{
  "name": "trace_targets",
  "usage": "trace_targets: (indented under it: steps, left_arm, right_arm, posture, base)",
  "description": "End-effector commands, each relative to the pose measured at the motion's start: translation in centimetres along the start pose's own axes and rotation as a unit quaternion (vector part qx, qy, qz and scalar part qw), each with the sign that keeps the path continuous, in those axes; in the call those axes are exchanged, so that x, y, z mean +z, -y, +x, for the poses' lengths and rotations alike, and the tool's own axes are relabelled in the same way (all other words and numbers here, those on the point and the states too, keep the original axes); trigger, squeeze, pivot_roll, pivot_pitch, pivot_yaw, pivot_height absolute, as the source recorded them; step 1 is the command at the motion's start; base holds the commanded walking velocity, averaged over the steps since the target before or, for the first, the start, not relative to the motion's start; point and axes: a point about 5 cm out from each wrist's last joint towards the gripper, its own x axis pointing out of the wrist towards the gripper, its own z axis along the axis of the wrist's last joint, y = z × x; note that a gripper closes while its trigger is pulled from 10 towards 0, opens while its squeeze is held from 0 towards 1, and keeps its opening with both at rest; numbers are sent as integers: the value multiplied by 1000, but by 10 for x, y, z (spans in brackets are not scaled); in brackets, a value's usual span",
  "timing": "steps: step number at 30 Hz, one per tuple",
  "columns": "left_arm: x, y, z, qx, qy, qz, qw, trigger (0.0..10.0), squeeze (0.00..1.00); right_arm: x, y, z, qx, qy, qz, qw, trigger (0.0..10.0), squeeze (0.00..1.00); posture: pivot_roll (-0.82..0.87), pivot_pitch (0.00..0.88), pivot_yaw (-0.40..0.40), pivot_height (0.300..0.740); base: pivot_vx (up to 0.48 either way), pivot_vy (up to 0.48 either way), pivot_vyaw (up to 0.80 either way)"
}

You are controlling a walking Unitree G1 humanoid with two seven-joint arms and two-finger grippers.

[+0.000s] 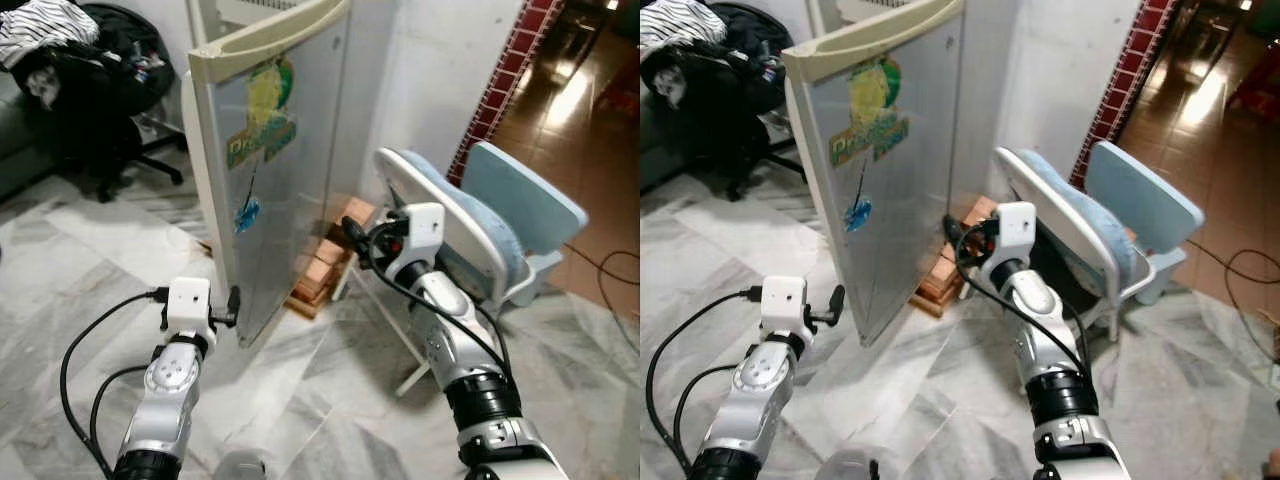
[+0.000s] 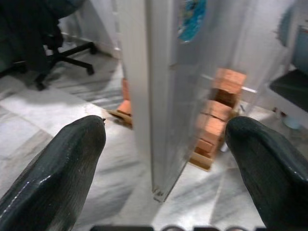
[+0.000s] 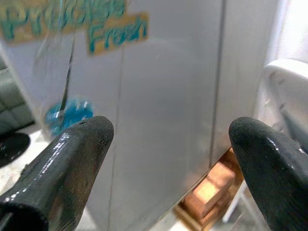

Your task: Restocking fridge

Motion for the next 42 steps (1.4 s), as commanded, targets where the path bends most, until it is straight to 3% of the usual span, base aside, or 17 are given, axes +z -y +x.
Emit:
trace_targets:
  steps: [1,10,20,42]
  left_arm:
    - [7,-4,1,-3,14,4,1000,10000,0]
    - [8,-9,0,-1,17,10,1000,10000,0]
    - [12,-15,0,10,24,6,1000,10000,0]
    - [12,-9,1,-14,27,1,1000,10000,0]
  right_arm:
    - [7,0,0,-6,15,-6,1000,10000,0]
    - [5,2,-5,-13,10,-22,1000,10000,0]
    - [6,7,-7,-20,8,-26,999,10000,0]
    - [-1,14,-15,-35,-7,-33,999,10000,0]
  posture:
    - [82,0,-51,740]
    - [82,0,-44,740]
    - [75,0,-53,740]
    - [62,0,-52,740]
  base:
    - [0,480,-419]
    - [0,480,-207]
    - [0,480,-800]
    - [0,480,-800]
